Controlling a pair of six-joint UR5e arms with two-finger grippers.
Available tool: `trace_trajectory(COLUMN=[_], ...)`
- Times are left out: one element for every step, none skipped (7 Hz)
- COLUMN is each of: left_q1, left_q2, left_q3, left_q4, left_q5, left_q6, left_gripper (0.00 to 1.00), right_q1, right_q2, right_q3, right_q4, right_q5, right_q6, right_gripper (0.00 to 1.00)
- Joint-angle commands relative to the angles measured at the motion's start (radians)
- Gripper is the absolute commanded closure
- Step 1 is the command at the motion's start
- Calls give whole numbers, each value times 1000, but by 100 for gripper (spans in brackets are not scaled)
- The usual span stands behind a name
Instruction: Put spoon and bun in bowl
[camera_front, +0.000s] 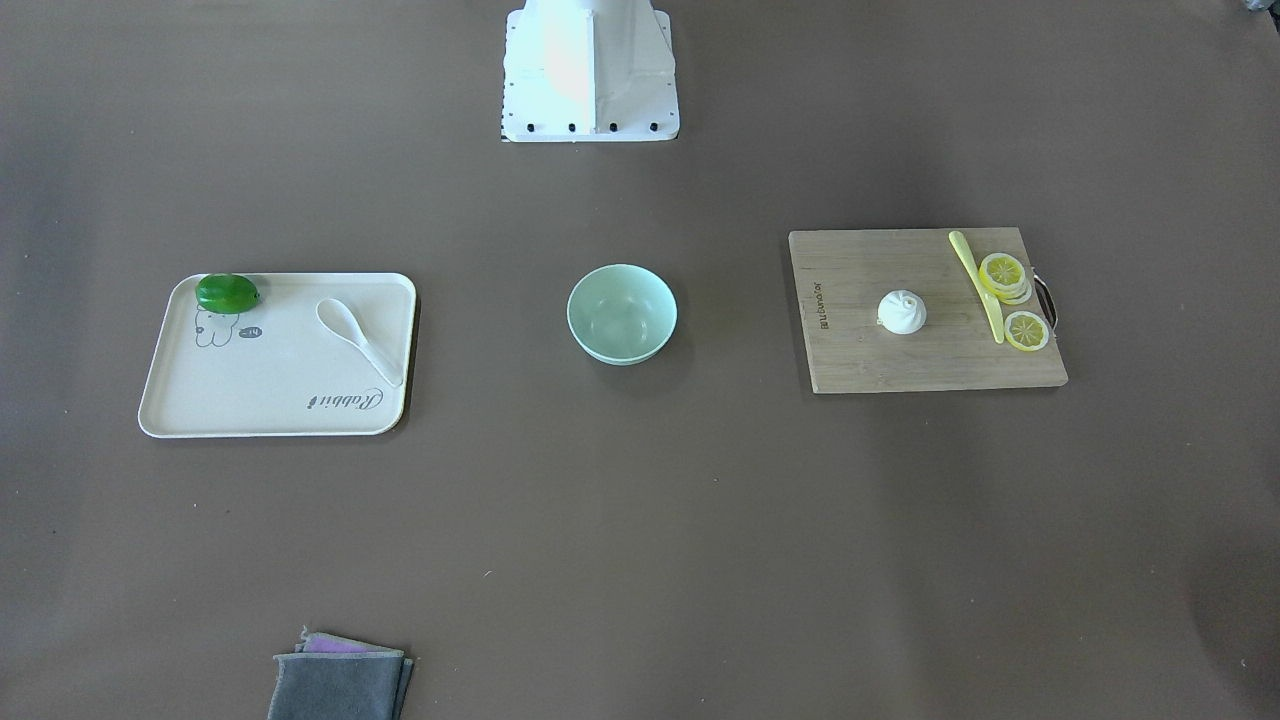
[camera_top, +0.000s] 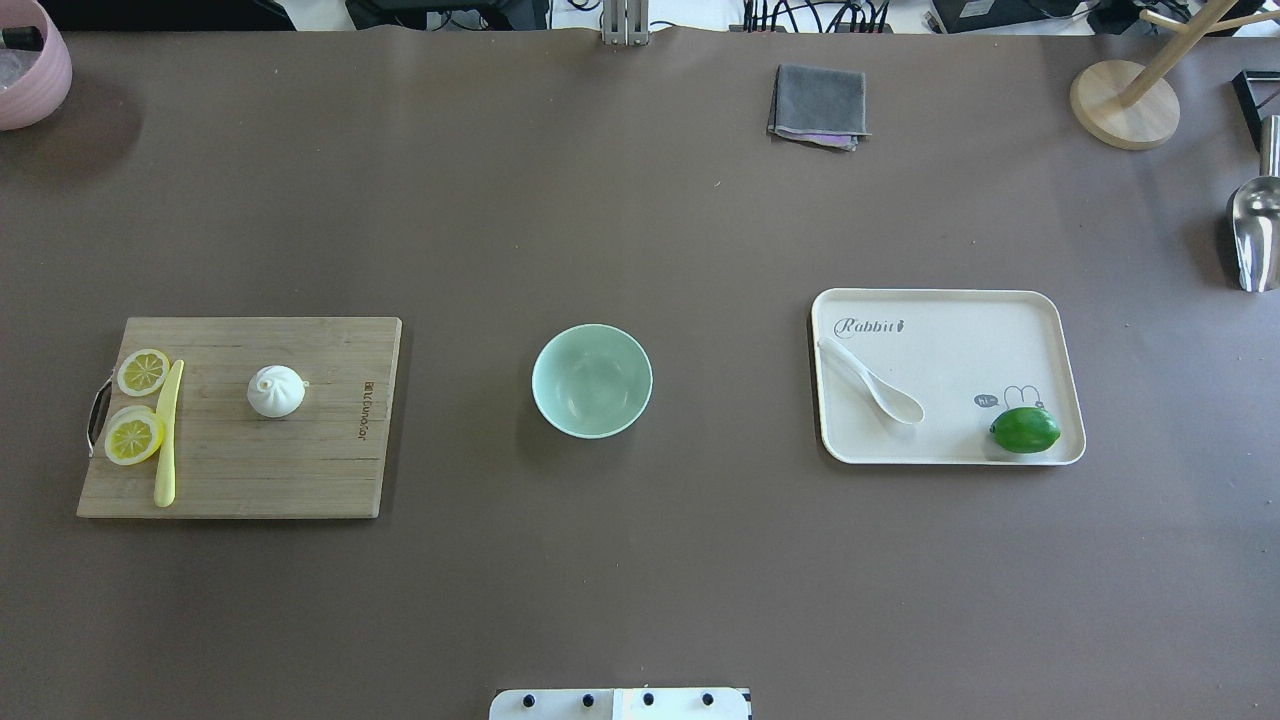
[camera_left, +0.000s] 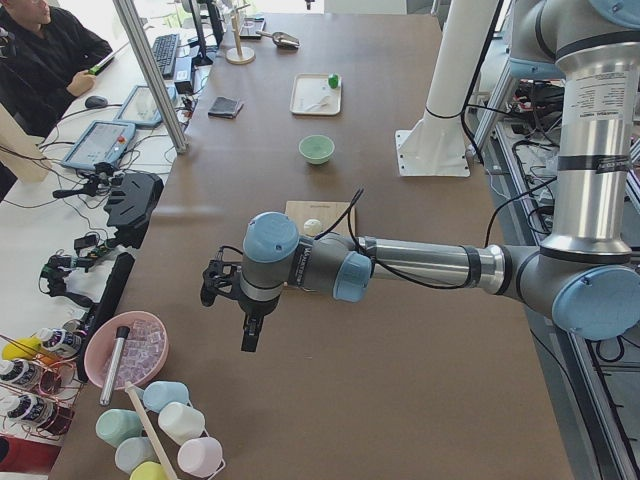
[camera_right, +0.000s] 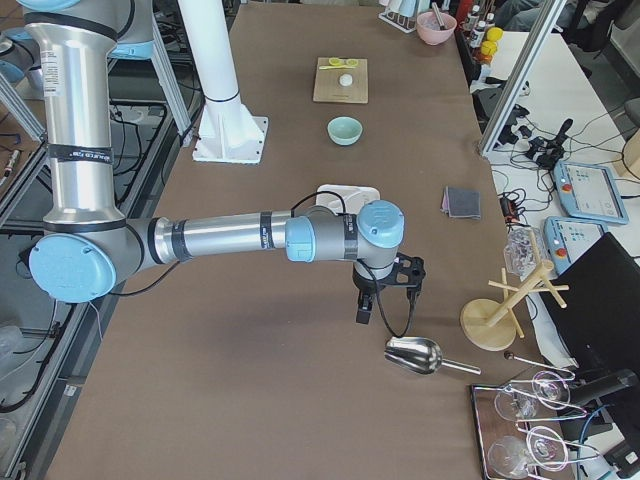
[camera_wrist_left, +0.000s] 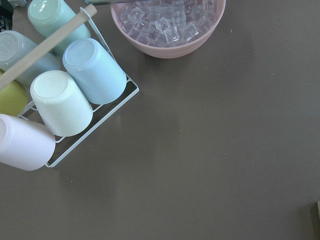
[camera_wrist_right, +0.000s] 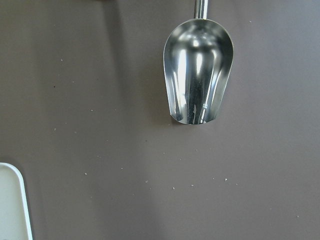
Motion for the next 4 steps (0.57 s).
trace_trajectory(left_q1=[1,-1,1,5], left_q2=[-6,-6,-6,-8], left_q3=[-19,-35,-51,-45], left_q4=[1,-1,4,2], left_q5=[0,-11,-11,-9], left_q6=[0,-1,-1,-4], left_gripper=[2,2,2,2], right_q1=[0,0,0,0], right_q2=[-9,-27,-34,-32], right_q3=[7,27,29,30], right_q4=[-2,-2,-2,-2], right_q5=[11,20,23,23], right_q6=[1,2,2,2], right_gripper=[0,0,0,0])
